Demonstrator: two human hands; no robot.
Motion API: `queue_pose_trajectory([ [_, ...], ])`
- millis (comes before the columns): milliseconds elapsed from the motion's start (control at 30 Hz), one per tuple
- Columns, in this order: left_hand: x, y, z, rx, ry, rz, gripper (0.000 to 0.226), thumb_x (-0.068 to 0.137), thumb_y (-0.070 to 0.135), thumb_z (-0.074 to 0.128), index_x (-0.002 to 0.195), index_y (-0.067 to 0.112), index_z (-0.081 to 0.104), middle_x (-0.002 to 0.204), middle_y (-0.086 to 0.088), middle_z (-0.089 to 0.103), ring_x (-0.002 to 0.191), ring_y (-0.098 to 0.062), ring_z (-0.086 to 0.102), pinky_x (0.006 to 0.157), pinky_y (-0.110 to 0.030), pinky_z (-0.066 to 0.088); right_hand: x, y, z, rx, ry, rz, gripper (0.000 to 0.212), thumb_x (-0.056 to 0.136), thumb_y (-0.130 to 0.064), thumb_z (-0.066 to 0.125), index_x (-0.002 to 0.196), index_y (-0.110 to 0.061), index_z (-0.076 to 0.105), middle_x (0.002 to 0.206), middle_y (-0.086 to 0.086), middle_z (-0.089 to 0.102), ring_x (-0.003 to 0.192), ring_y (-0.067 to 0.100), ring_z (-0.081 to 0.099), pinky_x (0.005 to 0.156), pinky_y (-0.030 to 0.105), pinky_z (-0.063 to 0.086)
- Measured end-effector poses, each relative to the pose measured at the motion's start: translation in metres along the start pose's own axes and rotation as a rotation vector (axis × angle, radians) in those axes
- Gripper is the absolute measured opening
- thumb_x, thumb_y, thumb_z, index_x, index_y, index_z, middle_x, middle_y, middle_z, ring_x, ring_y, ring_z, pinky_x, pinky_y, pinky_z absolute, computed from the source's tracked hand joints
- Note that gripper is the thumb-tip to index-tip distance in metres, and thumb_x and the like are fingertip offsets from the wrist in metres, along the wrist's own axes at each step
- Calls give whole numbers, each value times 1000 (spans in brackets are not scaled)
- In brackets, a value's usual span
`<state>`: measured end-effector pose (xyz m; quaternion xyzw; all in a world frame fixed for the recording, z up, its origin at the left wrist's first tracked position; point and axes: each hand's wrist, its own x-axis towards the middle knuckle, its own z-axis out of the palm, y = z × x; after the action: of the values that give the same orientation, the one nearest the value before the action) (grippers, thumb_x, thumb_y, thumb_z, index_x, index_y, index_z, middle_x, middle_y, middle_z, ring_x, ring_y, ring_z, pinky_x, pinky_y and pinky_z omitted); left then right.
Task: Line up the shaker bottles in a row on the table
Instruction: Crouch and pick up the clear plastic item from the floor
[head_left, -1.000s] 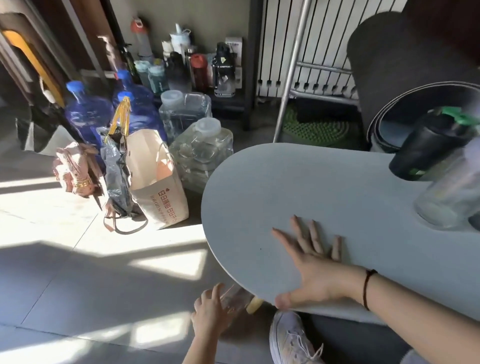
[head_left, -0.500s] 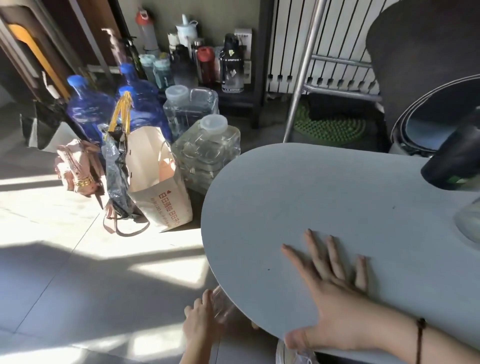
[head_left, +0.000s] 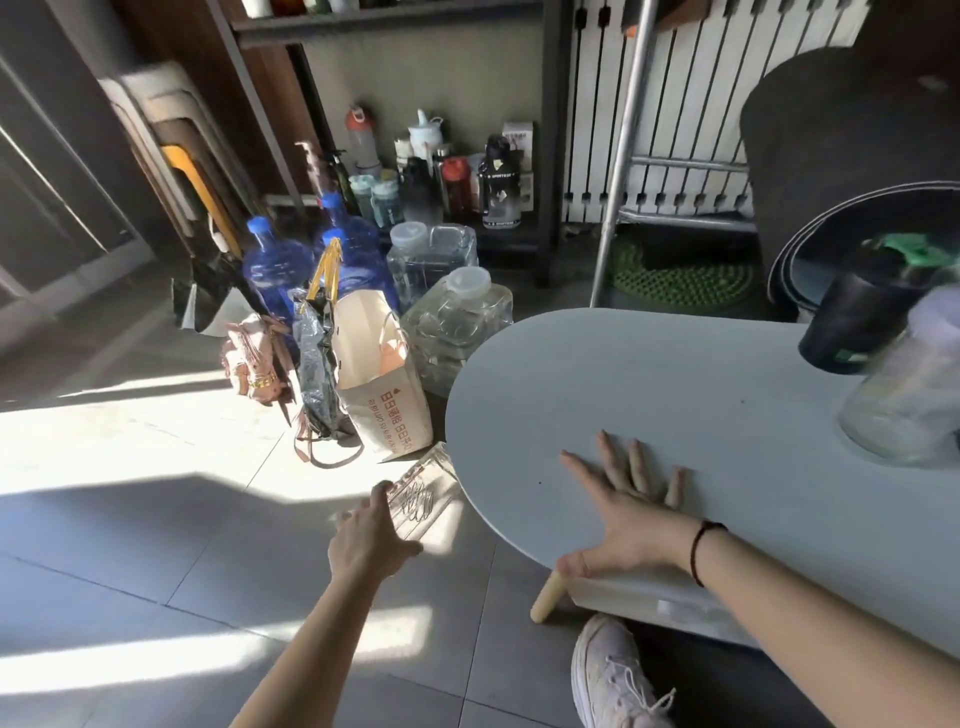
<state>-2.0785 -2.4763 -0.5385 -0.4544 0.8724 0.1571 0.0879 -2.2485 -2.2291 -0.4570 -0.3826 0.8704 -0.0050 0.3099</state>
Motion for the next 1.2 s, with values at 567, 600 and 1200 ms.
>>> queue_pose_trajectory([
  [567,-122,174,-219,501,543,662,104,60,32,103,152,28,58,147,-18,58,127,-45,61,91,-59,64,-113,45,-26,462,701,-143,113,79,-38,72,148,-33,-17,158,-9,-24,147,17,-7,119,39,13],
  [600,-134,198,-213,572,570,778,102,47,21,106,142,27,68,133,-19,66,115,-45,68,80,-57,66,-122,52,-27,449,770,-129,113,78,-40,72,148,-34,-16,158,-9,-22,147,17,-7,119,40,11],
  [1200,-264,399,-63,593,584,1637,93,55,34,101,138,39,59,160,-8,36,142,-41,43,112,-64,52,-211,227,39,794,1097,457,65,59,-38,79,115,-19,53,105,-7,64,102,13,60,80,15,41],
])
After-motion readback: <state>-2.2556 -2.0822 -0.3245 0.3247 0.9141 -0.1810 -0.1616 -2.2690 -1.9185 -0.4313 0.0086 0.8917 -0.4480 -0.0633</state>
